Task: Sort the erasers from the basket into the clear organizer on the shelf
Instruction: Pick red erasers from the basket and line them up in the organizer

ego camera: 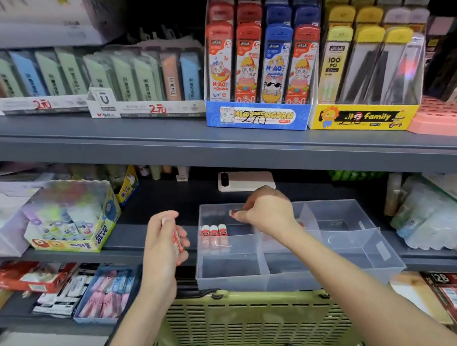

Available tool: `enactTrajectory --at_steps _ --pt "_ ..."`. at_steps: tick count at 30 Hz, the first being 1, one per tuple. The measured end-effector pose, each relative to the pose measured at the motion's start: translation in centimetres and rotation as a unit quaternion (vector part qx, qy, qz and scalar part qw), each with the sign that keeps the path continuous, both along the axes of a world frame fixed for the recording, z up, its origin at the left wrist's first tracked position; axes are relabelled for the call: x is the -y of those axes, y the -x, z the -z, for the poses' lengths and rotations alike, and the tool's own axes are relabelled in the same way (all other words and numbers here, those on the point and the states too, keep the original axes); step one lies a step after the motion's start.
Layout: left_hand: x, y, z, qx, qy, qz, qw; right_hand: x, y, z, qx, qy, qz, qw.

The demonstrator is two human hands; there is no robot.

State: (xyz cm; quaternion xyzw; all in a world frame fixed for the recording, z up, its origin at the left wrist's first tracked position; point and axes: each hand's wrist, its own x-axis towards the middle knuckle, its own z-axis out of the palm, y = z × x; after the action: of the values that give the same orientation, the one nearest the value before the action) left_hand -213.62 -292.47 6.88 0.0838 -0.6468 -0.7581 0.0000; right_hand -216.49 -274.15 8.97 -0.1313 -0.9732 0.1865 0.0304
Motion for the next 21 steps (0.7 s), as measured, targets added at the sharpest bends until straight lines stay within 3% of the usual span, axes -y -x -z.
enactTrajectory --at_steps 4,8,12,16,19,21 --pt "-0.4 -0.3 0.7 0.020 -0.022 0.023 0.999 0.8 1.5 0.3 0.040 -0.136 -0.034 0.989" --pt "-0.6 -0.5 1.0 0.023 -0.036 0.040 0.998 1.5 1.8 0.7 0.087 -0.169 -0.041 0.981" --pt "-0.2 -0.4 0.5 0.023 -0.092 0.039 0.995 1.7 1.8 0.7 0.164 -0.133 -0.062 0.976" --pt "0.1 -0.3 -0.1 0.033 -0.159 0.045 0.986 1.4 1.5 -0.2 0.184 -0.104 -0.080 0.974" --pt "0.3 -0.5 -0.6 0.049 -0.184 0.084 0.978 1.0 0.5 -1.1 0.100 -0.006 -0.090 0.991" --pt "0.2 -0.8 -1.1 0.045 -0.172 0.117 0.977 1.5 -1.1 -1.9 0.014 0.148 -0.115 0.982"
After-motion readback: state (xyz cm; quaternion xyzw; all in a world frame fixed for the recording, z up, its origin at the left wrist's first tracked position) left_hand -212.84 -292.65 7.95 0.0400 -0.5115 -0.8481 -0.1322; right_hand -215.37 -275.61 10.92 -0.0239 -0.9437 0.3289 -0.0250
